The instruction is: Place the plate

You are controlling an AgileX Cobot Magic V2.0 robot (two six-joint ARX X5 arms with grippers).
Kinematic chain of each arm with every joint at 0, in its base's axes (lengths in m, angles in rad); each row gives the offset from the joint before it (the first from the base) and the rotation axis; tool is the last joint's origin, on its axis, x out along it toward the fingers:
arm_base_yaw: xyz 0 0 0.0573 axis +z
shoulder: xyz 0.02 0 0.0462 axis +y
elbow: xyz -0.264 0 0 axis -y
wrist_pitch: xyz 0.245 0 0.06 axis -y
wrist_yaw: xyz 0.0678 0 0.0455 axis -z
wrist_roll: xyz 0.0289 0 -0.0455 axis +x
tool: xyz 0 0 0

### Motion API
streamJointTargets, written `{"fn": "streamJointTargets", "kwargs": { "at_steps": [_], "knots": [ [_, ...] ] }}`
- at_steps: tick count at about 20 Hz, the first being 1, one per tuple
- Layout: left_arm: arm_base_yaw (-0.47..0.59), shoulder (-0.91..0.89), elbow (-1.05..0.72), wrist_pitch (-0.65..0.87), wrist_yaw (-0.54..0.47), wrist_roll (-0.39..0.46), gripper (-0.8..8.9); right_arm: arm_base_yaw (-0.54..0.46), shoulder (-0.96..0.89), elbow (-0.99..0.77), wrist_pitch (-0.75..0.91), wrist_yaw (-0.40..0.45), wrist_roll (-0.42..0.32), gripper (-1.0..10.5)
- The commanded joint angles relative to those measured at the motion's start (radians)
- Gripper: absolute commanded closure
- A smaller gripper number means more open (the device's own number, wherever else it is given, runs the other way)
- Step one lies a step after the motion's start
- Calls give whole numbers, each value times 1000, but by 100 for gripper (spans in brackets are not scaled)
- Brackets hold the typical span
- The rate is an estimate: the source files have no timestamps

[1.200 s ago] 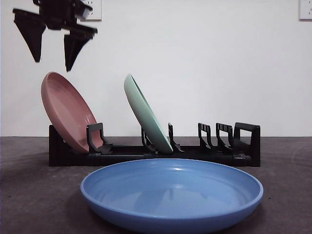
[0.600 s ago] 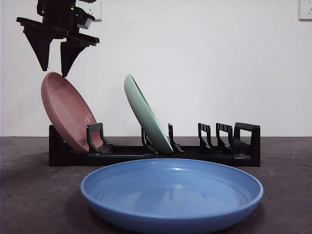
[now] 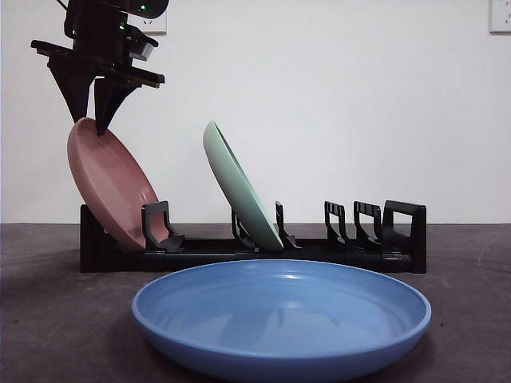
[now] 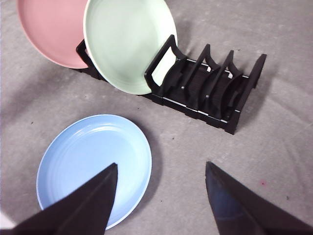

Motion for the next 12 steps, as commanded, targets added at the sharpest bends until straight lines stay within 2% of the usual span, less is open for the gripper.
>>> {"fn": "streamJointTargets", "kwargs": {
  "at_steps": [1,2,3,6,12],
  "knots": [
    [-4,26,28,2,-5,-2,747,5,3,6,5,2,-8,670],
    [-4,26,28,0,-5,-2,796,5,3,6,5,2,-8,670],
    [-5,26,28,-1,-5,-2,803,5,2,6,5,2,-8,670],
    [-6,26,28,-6,-10,-1,802,5,2,6,5,2,-8,670],
    [-21,26,29,-21,-119,-1,802,8,2,6,5,2,-8,670]
  ]
}}
